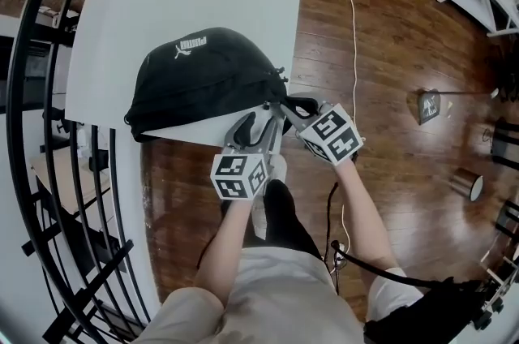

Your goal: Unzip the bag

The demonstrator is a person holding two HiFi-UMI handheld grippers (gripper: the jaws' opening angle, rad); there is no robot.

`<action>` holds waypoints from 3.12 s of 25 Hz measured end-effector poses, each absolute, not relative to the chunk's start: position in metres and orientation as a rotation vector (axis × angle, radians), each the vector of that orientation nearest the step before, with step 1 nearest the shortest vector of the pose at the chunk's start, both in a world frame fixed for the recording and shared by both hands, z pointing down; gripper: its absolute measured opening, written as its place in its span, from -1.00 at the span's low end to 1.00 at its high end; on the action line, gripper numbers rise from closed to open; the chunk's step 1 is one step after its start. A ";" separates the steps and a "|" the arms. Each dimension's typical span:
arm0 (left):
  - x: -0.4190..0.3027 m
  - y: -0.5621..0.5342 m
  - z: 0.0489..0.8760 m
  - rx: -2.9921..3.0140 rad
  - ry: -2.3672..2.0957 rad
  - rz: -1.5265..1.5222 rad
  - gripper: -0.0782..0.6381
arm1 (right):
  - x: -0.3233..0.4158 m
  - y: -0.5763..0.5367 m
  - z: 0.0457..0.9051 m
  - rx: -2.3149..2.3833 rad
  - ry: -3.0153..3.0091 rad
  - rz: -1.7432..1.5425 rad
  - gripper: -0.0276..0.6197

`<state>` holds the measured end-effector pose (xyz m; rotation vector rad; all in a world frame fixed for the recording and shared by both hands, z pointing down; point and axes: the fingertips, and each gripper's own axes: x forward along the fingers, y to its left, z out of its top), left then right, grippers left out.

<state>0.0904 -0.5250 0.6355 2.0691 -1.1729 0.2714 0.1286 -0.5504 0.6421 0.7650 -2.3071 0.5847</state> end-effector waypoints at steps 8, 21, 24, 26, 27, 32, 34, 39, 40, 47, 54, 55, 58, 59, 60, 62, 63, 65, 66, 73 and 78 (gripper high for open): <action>0.095 -0.539 0.655 2.053 -1.267 0.341 -0.28 | 0.124 -0.548 0.627 0.762 -2.291 0.547 -0.79; 0.075 -0.537 0.633 2.087 -1.320 0.293 -0.72 | 0.134 -0.548 0.622 0.827 -2.252 0.577 -0.79; 0.060 -0.539 0.633 2.090 -1.315 0.289 -0.72 | 0.135 -0.550 0.624 0.858 -2.248 0.607 -0.79; 0.048 -0.539 0.635 2.069 -1.327 0.276 -0.72 | 0.135 -0.551 0.624 0.890 -2.249 0.631 -0.79; 0.041 -0.537 0.636 2.054 -1.337 0.271 -0.72 | 0.135 -0.551 0.624 0.906 -2.247 0.641 -0.79; -0.009 -0.529 0.645 1.993 -1.412 0.281 -0.72 | 0.136 -0.551 0.623 0.967 -2.230 0.660 -0.79; -0.035 -0.528 0.648 1.982 -1.457 0.305 -0.72 | 0.138 -0.553 0.623 0.982 -2.222 0.652 -0.79; -0.109 -0.519 0.656 1.910 -1.579 0.349 -0.72 | 0.144 -0.559 0.626 1.016 -2.192 0.637 -0.79; -0.127 -0.518 0.656 1.876 -1.614 0.331 -0.72 | 0.144 -0.560 0.626 1.023 -2.188 0.637 -0.79; -0.240 -0.510 0.644 1.675 -1.815 0.189 -0.71 | 0.147 -0.560 0.630 1.061 -2.160 0.647 -0.79; -0.264 -0.510 0.644 1.687 -1.801 0.199 -0.71 | 0.148 -0.558 0.640 1.146 -2.117 0.675 -0.77; -0.262 -0.509 0.643 1.688 -1.788 0.193 -0.71 | 0.148 -0.557 0.641 1.162 -2.112 0.680 -0.76; -0.255 -0.503 0.640 1.720 -1.748 0.206 -0.70 | 0.149 -0.552 0.646 1.199 -2.071 0.651 -0.75; -0.253 -0.502 0.638 1.742 -1.736 0.228 -0.69 | 0.150 -0.551 0.647 1.218 -2.057 0.634 -0.74; -0.251 -0.501 0.636 1.765 -1.724 0.252 -0.67 | 0.151 -0.551 0.645 1.246 -2.047 0.623 -0.74; -0.248 -0.498 0.630 1.816 -1.692 0.290 -0.64 | 0.152 -0.550 0.637 1.312 -2.044 0.628 -0.74; -0.245 -0.495 0.626 1.842 -1.672 0.302 -0.63 | 0.151 -0.547 0.631 1.338 -2.046 0.637 -0.74; -0.241 -0.483 0.615 1.888 -1.634 0.317 -0.63 | 0.145 -0.534 0.616 1.366 -2.057 0.643 -0.75; -0.239 -0.477 0.609 1.908 -1.618 0.321 -0.63 | 0.140 -0.526 0.606 1.377 -2.070 0.637 -0.75; -0.219 -0.442 0.554 2.061 -1.592 0.276 -0.73 | 0.103 -0.465 0.535 1.411 -2.226 0.504 -0.94; -0.179 -0.399 0.503 2.185 -1.622 0.195 -0.73 | 0.099 -0.400 0.482 1.429 -2.391 0.398 -0.94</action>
